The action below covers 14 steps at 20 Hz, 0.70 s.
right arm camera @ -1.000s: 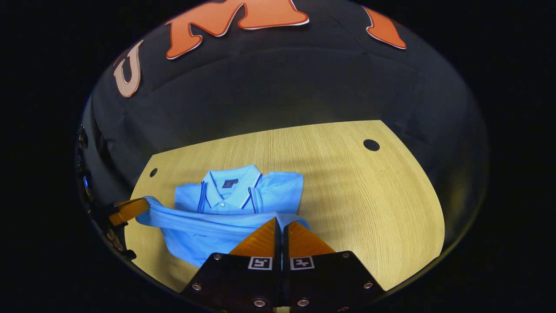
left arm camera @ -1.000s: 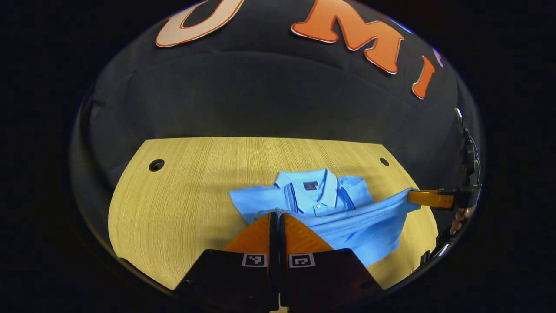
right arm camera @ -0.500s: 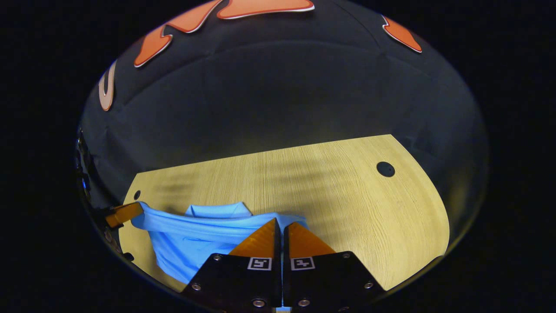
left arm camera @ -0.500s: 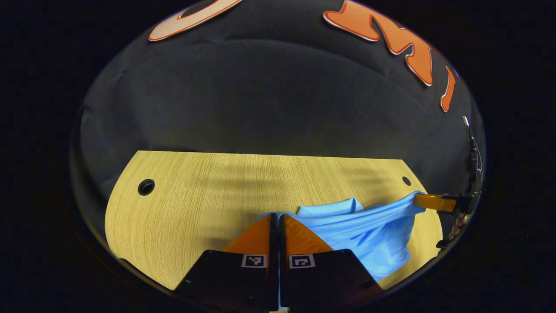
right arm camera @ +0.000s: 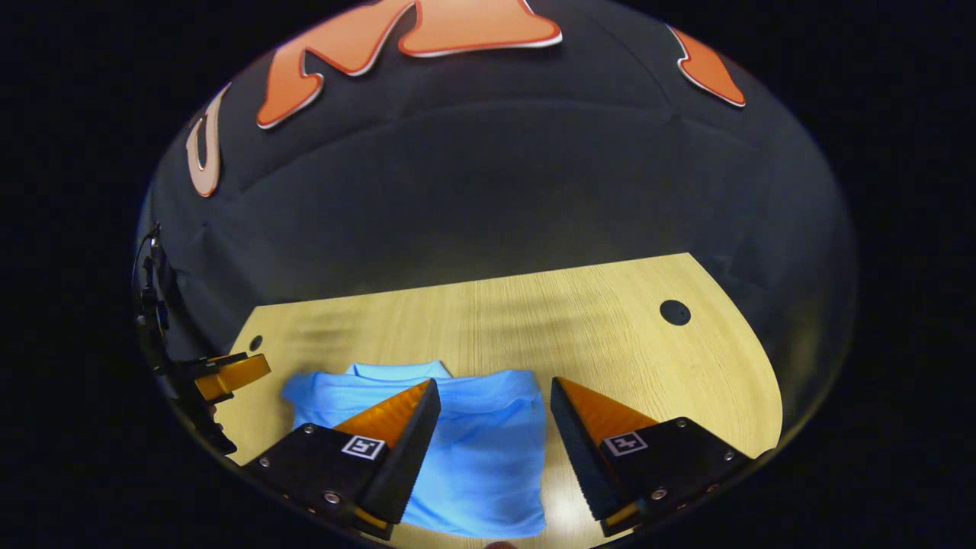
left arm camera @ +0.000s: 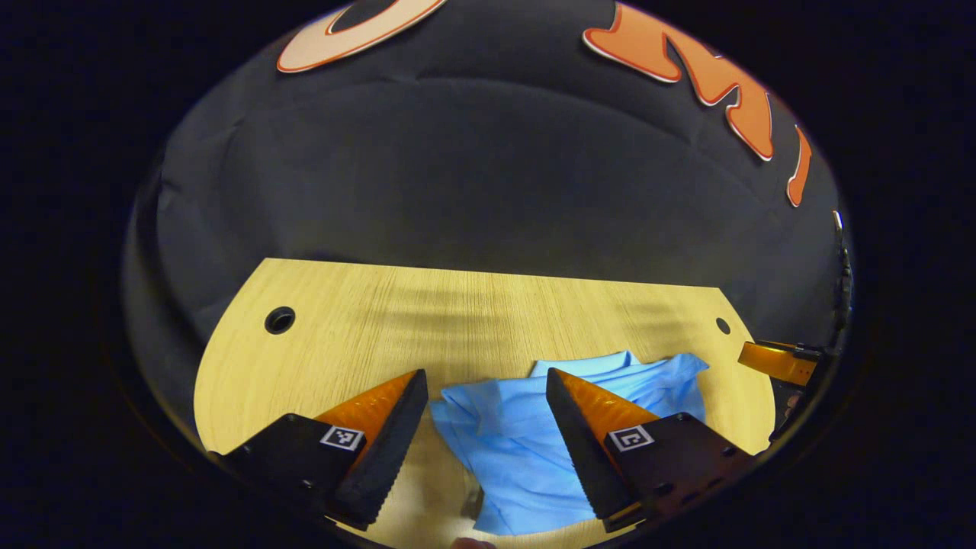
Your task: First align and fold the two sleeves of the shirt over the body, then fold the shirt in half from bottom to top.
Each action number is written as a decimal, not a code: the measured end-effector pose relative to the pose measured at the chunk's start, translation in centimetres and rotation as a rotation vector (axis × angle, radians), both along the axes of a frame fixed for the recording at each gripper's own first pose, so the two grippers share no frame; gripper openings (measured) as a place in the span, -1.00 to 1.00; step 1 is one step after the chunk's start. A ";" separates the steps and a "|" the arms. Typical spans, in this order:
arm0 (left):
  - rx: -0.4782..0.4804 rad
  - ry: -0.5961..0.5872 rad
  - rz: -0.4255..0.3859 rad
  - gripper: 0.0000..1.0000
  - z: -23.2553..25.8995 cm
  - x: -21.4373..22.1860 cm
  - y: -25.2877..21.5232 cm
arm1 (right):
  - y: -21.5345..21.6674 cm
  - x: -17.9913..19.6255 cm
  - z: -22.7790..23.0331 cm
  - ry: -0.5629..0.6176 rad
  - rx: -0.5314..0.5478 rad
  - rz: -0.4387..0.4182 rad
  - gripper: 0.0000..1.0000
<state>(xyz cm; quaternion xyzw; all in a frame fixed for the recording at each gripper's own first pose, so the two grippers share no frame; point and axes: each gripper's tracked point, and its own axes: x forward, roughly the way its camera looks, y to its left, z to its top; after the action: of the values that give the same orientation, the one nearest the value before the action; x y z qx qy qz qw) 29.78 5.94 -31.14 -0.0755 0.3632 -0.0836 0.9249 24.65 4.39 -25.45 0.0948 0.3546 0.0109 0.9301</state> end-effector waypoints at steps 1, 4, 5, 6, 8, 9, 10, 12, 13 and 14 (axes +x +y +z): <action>0.013 -0.020 -0.002 1.00 1.0 -0.9 -0.3 | -0.1 -0.7 1.1 -0.019 0.000 0.004 0.82; 0.057 -0.103 0.002 1.00 4.8 -3.7 -0.4 | -0.2 -3.5 4.8 -0.099 0.005 0.024 0.89; 0.068 -0.128 0.013 1.00 5.7 -5.0 -0.4 | -0.2 -4.5 5.8 -0.128 0.008 0.028 0.92; 0.069 -0.146 0.021 1.00 6.8 -6.3 -0.5 | 0.1 -5.8 6.7 -0.151 0.010 0.042 0.92; 0.072 -0.187 0.036 1.00 9.0 -8.6 -1.0 | 0.2 -8.4 8.2 -0.186 -0.005 0.063 0.93; 0.076 -0.208 0.042 1.00 9.9 -10.0 -0.7 | 0.2 -9.5 8.9 -0.202 -0.010 0.073 0.93; 0.083 -0.234 0.049 1.00 10.9 -11.3 -0.6 | 0.2 -10.7 9.7 -0.219 -0.011 0.082 0.93; 0.110 -0.274 0.063 1.00 13.0 -14.3 -0.7 | 0.1 -12.9 11.5 -0.263 -0.009 0.098 0.94; 0.120 -0.299 0.069 1.00 13.9 -15.6 -0.7 | 0.2 -14.1 12.5 -0.288 0.001 0.104 0.94; 0.123 -0.326 0.074 1.00 15.1 -17.1 -0.8 | 0.2 -14.8 13.5 -0.313 0.014 0.112 0.94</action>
<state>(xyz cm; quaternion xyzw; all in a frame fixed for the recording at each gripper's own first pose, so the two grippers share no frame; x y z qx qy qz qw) 12.65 5.18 -16.09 -0.0174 0.2097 -0.0384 0.9768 9.85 4.57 -11.99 0.0783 0.2098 0.0796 0.9714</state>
